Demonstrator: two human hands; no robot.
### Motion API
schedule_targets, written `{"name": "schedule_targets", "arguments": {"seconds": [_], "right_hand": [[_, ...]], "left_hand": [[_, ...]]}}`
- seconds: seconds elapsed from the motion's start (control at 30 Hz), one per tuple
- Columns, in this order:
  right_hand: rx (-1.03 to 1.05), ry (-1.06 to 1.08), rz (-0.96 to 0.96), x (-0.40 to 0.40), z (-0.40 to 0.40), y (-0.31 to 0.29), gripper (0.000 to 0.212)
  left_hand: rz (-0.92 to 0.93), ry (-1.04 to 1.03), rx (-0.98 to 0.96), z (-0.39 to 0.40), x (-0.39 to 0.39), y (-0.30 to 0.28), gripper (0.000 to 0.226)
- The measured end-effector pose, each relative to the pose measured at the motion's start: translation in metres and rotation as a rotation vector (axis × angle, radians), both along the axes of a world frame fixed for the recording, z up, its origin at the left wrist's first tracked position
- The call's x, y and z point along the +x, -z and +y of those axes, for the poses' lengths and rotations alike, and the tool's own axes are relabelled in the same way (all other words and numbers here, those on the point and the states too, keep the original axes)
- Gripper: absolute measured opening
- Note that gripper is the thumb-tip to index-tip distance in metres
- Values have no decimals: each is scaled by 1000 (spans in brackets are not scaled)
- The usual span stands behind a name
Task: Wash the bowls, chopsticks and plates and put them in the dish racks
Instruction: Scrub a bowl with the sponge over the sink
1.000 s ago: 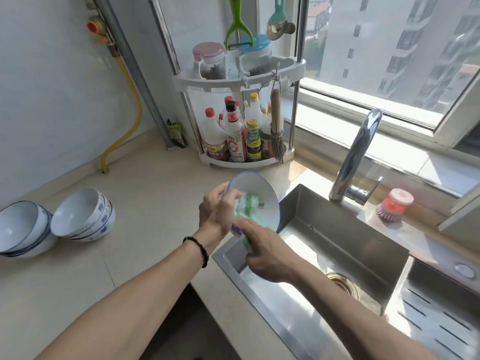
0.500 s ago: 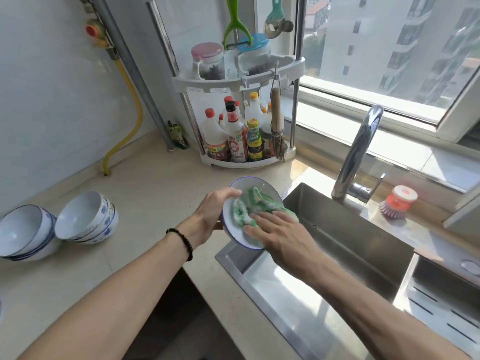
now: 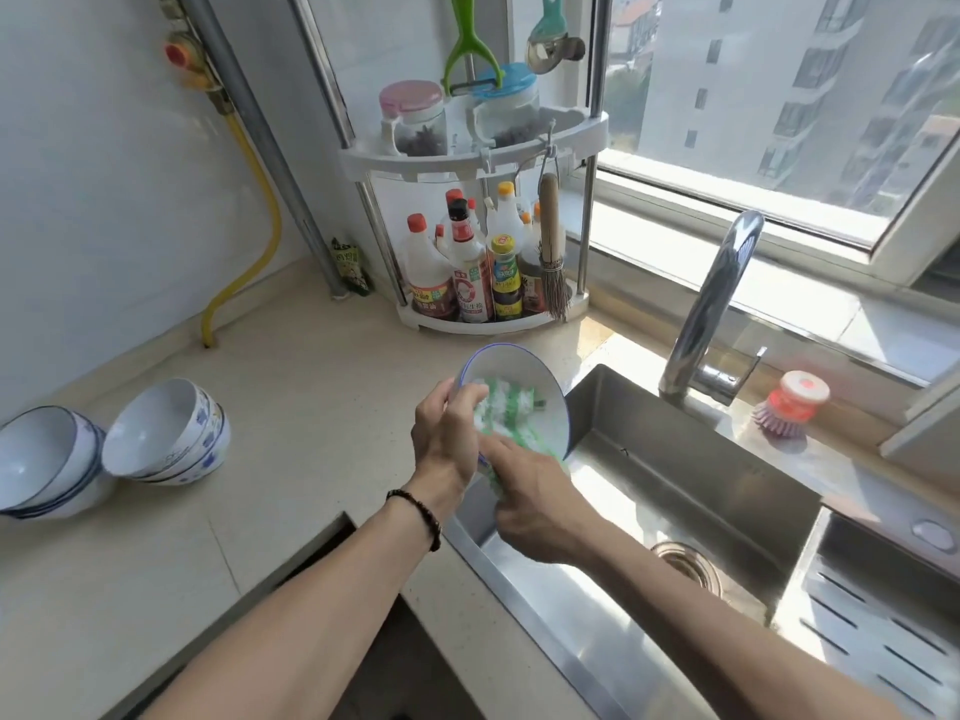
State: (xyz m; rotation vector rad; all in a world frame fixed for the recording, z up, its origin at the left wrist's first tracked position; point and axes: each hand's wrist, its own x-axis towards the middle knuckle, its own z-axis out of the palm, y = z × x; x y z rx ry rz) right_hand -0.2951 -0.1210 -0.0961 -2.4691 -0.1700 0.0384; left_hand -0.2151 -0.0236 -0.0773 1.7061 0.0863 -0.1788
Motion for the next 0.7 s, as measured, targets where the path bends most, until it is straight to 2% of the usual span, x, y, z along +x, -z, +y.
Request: {"name": "schedule_targets", "arguments": {"seconds": [0.03,0.07,0.13,0.17,0.23,0.27,0.33,0.4,0.47,0.53,0.6,0.67,0.7], "right_hand": [[70,-27,2,-3,2,-1,75],[54,-65,-41,-5,-6,3,75],[-227,-74,-161,-2,-30,13,75],[-305,-34,-176,1,-33,16,75],[-208,79,-109,4,-12,7,72],[-59,95,-39,4,2,0,68],[95,43,-17,0,11,-7,63],[-66,-43,-185,-6,-5,3,52],[-344,-66,-365,-5,-23,18,42],[-460,7,-438,3,-26,24,32],[-388,180,-394,9,-9,12,20],[-175,301,-302,12,13,4,31],[-21,269,-240,10,20,-1,39]], "left_hand": [[-5,16,15,2,2,-1,24],[2,54,30,5,6,-3,20],[52,112,17,10,10,-4,17],[71,97,11,9,11,-4,19],[39,21,9,2,8,-5,21],[8,-5,15,0,7,-4,23],[9,31,49,3,9,-6,23],[197,197,87,17,19,-14,38],[398,350,69,31,26,-18,60],[408,341,-113,32,21,-11,69],[286,271,-266,22,8,-1,72],[162,174,-269,9,-5,3,66],[128,125,-248,5,-4,-1,61]]}}
